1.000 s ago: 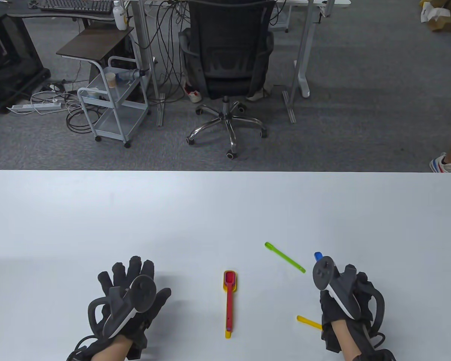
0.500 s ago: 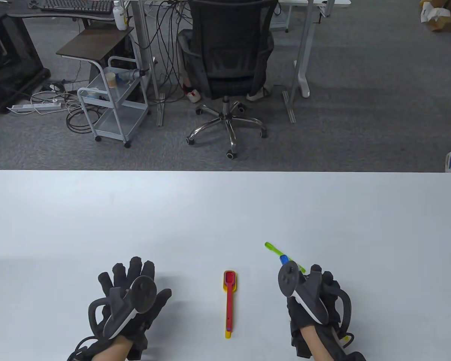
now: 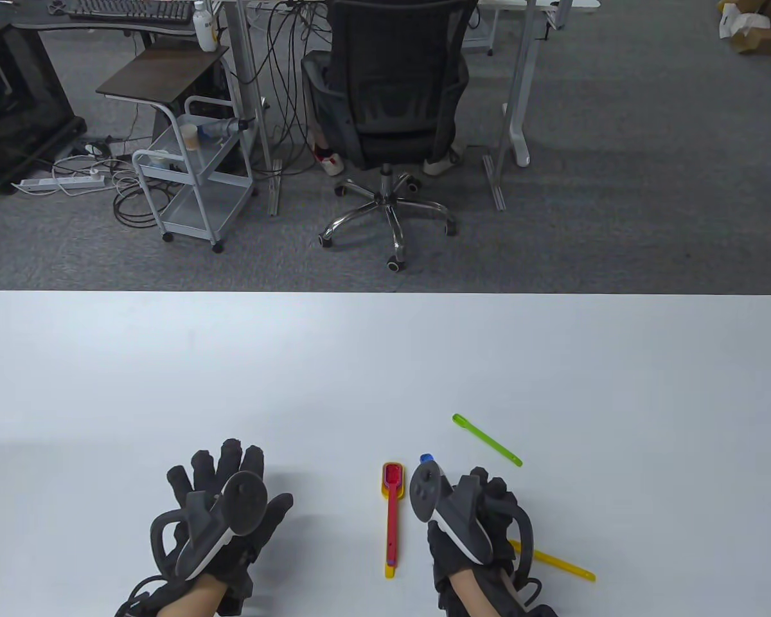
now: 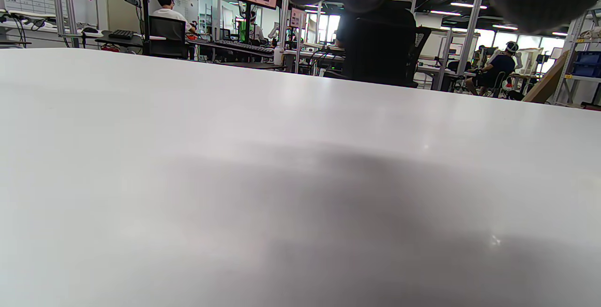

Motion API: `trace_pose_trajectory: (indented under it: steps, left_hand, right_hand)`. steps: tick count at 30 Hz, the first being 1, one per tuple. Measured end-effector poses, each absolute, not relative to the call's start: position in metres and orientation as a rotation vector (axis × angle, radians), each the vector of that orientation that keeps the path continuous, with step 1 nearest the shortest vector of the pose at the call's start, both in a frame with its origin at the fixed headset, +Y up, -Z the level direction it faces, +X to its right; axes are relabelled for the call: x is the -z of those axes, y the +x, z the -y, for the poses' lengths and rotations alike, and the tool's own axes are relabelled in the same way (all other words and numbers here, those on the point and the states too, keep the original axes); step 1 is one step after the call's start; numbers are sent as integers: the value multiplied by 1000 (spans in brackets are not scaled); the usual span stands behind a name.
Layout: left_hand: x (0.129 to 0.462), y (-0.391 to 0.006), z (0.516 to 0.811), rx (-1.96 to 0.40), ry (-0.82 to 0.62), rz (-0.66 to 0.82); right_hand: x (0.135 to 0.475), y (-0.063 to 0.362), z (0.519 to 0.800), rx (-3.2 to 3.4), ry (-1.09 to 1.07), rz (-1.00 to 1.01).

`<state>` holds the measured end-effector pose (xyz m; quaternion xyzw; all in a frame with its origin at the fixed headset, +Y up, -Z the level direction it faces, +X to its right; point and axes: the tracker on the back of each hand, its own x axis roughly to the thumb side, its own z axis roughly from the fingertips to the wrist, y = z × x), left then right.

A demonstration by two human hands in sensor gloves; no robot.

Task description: Nest measuring spoons

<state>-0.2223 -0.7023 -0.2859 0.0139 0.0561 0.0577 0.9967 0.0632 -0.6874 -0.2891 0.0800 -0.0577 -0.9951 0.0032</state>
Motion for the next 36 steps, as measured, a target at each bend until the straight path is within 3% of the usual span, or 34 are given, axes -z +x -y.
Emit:
trace_pose_trajectory:
  steps: [12,36]
  left_hand:
    - [286,-223,703,-120,23,-118]
    - [286,-225,703,-128,5,-143]
  right_hand:
    - [294,26,709,3113,239,254]
    - [306,10,732,3159,369,303]
